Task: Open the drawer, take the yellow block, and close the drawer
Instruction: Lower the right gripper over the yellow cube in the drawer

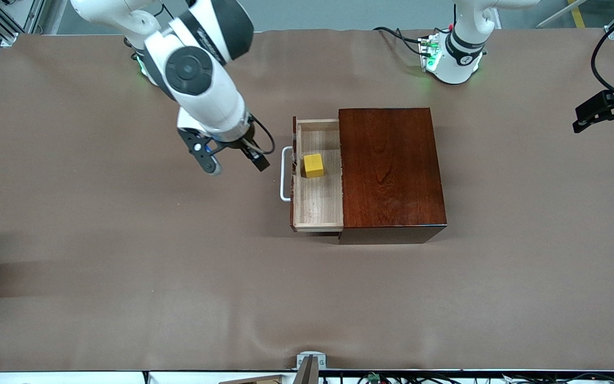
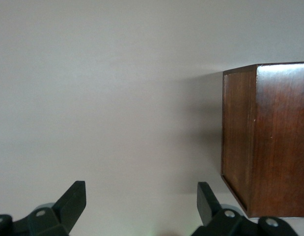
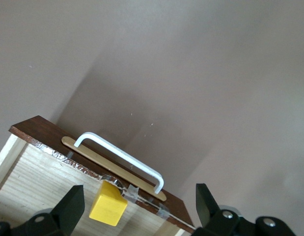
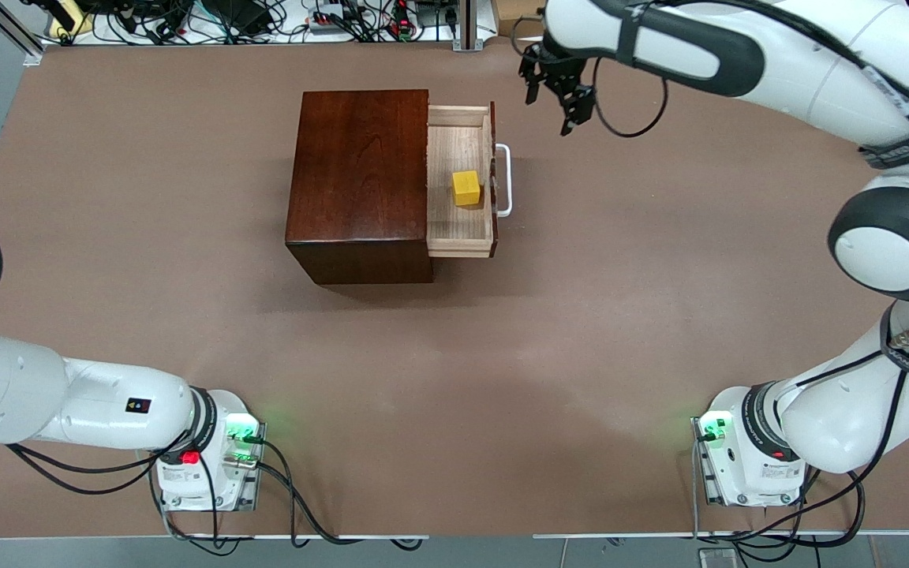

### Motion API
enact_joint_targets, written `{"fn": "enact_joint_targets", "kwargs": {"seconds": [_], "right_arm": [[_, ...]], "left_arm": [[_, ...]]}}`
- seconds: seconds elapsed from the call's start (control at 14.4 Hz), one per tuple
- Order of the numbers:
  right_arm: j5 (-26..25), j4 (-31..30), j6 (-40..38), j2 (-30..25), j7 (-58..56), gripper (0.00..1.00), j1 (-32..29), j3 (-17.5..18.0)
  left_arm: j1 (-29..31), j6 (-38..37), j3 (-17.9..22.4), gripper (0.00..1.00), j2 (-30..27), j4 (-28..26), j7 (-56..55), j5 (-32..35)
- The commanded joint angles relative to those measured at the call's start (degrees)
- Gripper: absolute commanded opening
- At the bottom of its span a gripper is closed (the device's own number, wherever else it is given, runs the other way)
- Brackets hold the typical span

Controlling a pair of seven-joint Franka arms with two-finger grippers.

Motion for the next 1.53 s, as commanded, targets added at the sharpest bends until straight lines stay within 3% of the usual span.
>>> {"fn": "enact_joint_targets", "kwargs": {"seconds": [0.0,0.35,0.55,0.9,1.25,1.46], "right_arm": [[0.40,6.01,-0.90,4.50,5.90,1.00,1.91,-0.61],[0.57,6.81,4.18,7.40,14.44,1.00,4.19,-0.61],[0.49,6.81,5.68,8.99,18.84,1.00,6.04,-0.61],[-0.57,6.64,7.97,11.80,26.22,1.00,8.68,-0.70],[-0.57,6.11,11.75,13.82,30.53,1.00,10.08,-0.70],[-0.66,5.68,12.37,14.62,30.72,1.00,10.44,-0.79]], "left_arm": [[-0.46,0.81,-0.80,1.00,0.87,2.10,1.26,-1.01],[-1.08,0.72,-1.33,1.00,2.19,3.16,0.29,-6.10],[-1.17,0.72,-1.94,1.00,2.28,3.95,-2.76,-4.18],[-0.73,0.02,-6.50,1.00,1.40,3.52,-13.49,-3.20],[1.99,0.89,-9.05,1.00,-0.62,0.97,-12.80,-2.76],[6.56,1.07,-14.40,1.00,-0.97,0.53,-12.80,-1.81]]}}
